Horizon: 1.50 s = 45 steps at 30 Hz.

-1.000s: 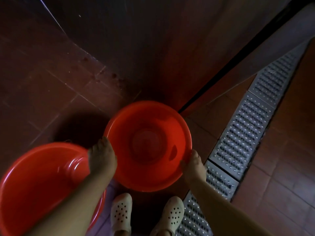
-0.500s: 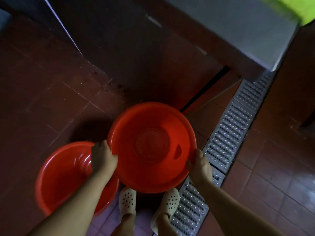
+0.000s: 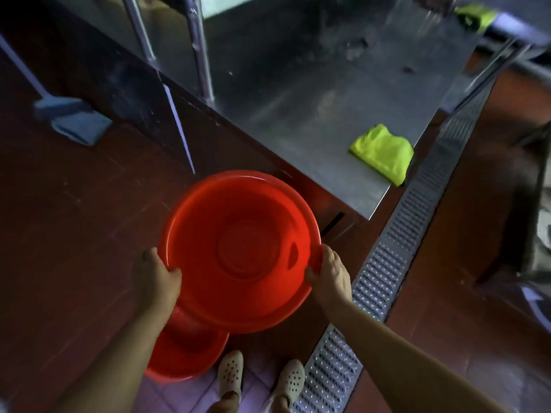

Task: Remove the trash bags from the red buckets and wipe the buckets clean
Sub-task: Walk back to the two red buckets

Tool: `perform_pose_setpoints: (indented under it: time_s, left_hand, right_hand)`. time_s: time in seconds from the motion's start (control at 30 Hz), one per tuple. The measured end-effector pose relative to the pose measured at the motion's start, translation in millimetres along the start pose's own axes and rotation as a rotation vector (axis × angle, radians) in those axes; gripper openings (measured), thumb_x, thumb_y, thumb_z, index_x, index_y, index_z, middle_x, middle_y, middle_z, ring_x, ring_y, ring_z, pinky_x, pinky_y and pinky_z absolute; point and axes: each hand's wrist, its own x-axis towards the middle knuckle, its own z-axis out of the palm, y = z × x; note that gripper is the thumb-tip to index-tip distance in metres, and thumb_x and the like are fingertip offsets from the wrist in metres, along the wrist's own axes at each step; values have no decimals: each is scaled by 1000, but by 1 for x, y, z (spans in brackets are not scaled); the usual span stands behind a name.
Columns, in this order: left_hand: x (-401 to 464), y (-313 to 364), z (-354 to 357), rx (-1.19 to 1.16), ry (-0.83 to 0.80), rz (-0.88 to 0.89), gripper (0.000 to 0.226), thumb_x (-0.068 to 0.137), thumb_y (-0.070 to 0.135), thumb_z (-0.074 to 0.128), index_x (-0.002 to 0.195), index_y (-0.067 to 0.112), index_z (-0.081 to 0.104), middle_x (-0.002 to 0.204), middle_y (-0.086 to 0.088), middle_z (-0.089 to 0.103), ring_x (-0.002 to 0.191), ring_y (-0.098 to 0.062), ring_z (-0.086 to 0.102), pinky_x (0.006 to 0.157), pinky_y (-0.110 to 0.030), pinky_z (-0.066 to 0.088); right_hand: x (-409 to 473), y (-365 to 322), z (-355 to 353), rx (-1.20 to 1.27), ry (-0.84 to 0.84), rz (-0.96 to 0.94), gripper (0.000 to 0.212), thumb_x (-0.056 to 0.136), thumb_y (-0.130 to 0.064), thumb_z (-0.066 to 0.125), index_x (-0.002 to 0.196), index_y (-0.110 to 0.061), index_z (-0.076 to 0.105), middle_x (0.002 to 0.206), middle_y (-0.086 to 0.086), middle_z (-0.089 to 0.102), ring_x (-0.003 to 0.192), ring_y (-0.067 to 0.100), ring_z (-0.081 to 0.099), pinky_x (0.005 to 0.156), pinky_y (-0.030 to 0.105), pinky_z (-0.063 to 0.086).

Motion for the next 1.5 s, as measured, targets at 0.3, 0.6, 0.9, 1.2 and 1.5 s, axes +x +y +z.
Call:
perform_pose_setpoints:
  time_s: [0.3,0.6,0.9,1.2,1.5]
  left_hand:
    - [-5,59,-133,2,349,272,46,67,-2,70,110,-12,57,100,-32,56,100,-46,48,90,-50,40]
    - [-4,123,-171,-189,516,404,43,76,-2,66,117,-7,54,106,-28,55,107,-43,46,96,-46,37]
    - [-9,205,-128,-195,517,480,44,76,2,68,116,-9,55,104,-29,55,105,-44,47,96,-43,32]
    - [-16,299,-30,-212,579,373,46,74,0,69,117,-7,54,105,-29,55,107,-44,46,98,-44,32]
    - [-30,337,21,-516,403,138,75,85,24,67,145,26,23,139,-10,48,125,-30,47,104,-47,40]
  right_hand:
    - [-6,-98,-84,31,173,-157,59,82,-26,67,134,-9,43,121,12,56,110,28,53,87,31,38]
    - [22,-140,-154,141,428,-272,48,81,-12,67,124,1,51,113,20,58,108,34,53,85,29,33]
    - [91,-99,-208,170,571,-227,48,84,-21,64,128,-8,48,123,14,56,110,31,54,83,34,40]
    - [193,-23,-257,243,537,-339,46,85,-12,64,127,1,49,118,20,55,108,37,53,87,39,40]
    - [277,-25,-277,392,462,-532,41,86,-6,59,125,-2,50,118,15,54,109,25,48,87,32,36]
